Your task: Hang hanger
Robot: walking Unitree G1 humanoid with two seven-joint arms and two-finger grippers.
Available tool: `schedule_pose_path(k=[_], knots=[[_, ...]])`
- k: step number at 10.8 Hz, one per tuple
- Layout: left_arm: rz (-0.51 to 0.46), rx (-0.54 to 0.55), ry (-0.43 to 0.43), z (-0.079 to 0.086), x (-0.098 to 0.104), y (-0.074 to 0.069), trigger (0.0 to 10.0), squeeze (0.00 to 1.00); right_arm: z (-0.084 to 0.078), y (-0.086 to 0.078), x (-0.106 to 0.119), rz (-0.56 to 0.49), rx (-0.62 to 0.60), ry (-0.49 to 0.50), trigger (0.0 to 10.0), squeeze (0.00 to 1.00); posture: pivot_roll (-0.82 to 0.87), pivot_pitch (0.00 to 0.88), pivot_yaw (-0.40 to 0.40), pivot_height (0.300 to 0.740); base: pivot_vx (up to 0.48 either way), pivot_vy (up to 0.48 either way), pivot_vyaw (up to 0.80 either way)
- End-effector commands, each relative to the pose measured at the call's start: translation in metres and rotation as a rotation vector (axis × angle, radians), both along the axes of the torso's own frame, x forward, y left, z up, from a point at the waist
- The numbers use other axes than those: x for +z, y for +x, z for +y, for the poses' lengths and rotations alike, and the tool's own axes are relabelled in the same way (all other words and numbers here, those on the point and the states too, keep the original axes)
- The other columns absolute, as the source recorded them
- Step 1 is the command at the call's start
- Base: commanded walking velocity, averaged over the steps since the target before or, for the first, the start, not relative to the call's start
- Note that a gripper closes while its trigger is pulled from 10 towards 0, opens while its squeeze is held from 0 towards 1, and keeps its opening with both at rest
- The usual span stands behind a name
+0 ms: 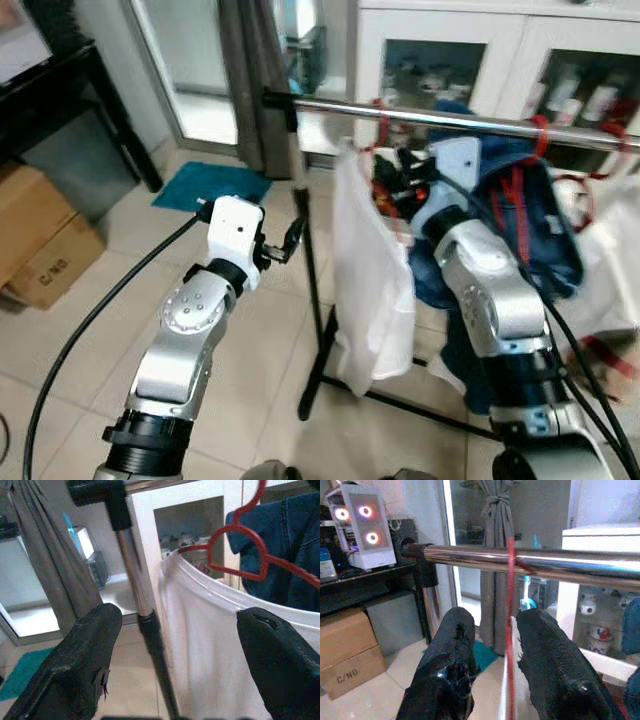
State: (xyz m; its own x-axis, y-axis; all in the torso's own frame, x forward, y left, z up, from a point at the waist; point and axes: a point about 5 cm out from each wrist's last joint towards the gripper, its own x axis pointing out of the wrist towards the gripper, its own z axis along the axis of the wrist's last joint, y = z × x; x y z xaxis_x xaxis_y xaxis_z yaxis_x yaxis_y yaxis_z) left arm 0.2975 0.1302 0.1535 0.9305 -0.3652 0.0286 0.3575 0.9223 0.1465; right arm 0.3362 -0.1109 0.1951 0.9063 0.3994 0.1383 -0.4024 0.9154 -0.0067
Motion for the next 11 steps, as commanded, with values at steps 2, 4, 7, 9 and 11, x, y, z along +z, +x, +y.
schedule_pose_path(k=[2,4,7,9,11], knots=[[-0.002,0.014,0.016,0.002,0.0,0.001,10.0,0.0,-0.002,-0.004,-0.002,0.022,-0.033,-0.008,10.0,0.0,-0.08,0.061,0.102,0.74,0.0,-0.446,0.8],[-0.004,0.02,0.027,0.004,0.0,0.0,10.0,0.0,-0.008,-0.006,-0.002,0.058,-0.089,-0.016,10.0,0.0,-0.08,0.064,0.102,0.74,0.0,-0.446,0.0],[0.001,-0.001,0.008,0.007,-0.001,-0.002,10.0,0.0,-0.011,-0.009,-0.008,0.117,-0.085,-0.065,10.0,1.0,-0.08,0.069,0.101,0.74,0.0,-0.13,0.0],[0.009,-0.058,0.026,0.014,0.0,-0.007,10.0,0.0,-0.011,-0.011,-0.002,0.13,-0.057,-0.093,10.0,1.0,-0.07,0.069,0.102,0.74,0.0,0.0,0.0],[0.024,-0.158,0.048,0.014,0.0,-0.013,10.0,0.0,-0.017,-0.018,0.009,0.138,-0.026,-0.139,10.0,1.0,-0.08,0.067,0.107,0.74,0.0,0.0,0.0]])
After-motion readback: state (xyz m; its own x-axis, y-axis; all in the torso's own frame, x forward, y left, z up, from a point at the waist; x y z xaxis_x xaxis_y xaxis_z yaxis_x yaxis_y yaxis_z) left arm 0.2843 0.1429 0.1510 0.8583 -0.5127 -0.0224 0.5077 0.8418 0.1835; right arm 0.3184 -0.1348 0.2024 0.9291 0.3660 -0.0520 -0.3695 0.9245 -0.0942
